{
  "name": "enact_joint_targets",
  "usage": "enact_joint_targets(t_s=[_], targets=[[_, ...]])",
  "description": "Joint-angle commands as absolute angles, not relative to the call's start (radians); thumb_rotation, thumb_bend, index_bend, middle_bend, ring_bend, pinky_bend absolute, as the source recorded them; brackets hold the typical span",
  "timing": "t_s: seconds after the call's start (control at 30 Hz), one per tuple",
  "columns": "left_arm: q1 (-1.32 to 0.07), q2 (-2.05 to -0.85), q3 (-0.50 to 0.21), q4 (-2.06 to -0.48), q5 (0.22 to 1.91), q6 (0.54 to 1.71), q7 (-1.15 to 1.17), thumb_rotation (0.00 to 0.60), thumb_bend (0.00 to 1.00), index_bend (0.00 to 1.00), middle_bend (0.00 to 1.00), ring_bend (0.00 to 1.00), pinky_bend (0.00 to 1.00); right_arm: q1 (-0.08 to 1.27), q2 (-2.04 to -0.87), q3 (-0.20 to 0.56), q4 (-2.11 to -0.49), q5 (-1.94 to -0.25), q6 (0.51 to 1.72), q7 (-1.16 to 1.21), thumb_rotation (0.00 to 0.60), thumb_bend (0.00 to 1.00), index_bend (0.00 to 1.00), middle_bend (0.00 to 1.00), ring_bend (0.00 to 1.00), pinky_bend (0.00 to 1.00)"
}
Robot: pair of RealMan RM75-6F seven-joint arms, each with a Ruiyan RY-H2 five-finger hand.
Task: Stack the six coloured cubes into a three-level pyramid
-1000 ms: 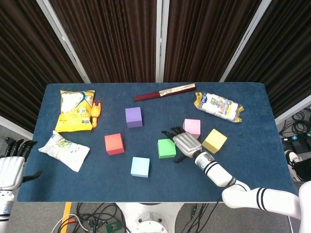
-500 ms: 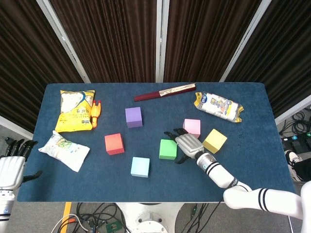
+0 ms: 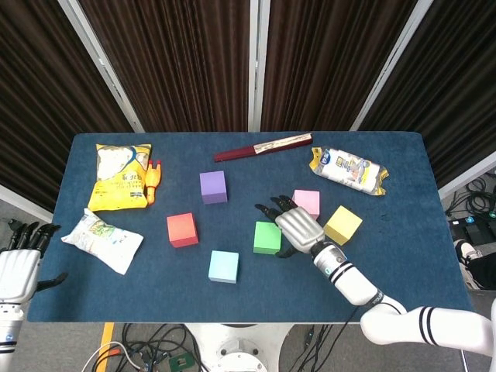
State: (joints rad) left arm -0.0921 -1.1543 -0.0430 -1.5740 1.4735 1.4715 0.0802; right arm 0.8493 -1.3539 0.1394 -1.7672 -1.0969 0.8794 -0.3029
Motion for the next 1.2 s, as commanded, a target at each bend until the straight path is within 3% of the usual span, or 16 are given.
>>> enact_joint_targets(t_s=[0.03, 0.2, 0.6, 1.2], targets=[[-0.092, -1.154, -0.043, -1.576, 1.475, 1.473, 0.082, 0.600, 0.00, 0.17, 0.14, 0.06, 0.08, 0.843, -1.298, 0.140, -1.872, -1.163, 0.838, -0.218, 0.600, 0.00, 0.00, 0.26, 0.00, 0.00], [-0.092, -1.154, -0.044, -1.581, 1.478, 1.477, 0.087, 0.600, 0.00, 0.17, 0.14, 0.06, 0.08, 0.860, -1.349, 0.131, -1.857, -1.183, 0.801, -0.190, 0.600, 0.00, 0.00, 0.26, 0.00, 0.00], [-0.081, -1.155, -0.038, -1.579, 1.475, 1.486, 0.077, 0.600, 0.00, 0.17, 0.14, 0.06, 0.08, 0.890, -1.540, 0.140, -1.748, -1.118, 0.843, -0.267, 0.600, 0.00, 0.00, 0.26, 0.00, 0.00], [-0.081, -1.166, -0.036, -1.548, 1.483, 1.484, 0.046, 0.600, 0.00, 0.17, 0.14, 0.06, 0.08, 0.911, -1.632, 0.147, -1.693, -1.071, 0.862, -0.317, 0.600, 0.00, 0.00, 0.26, 0.00, 0.00]])
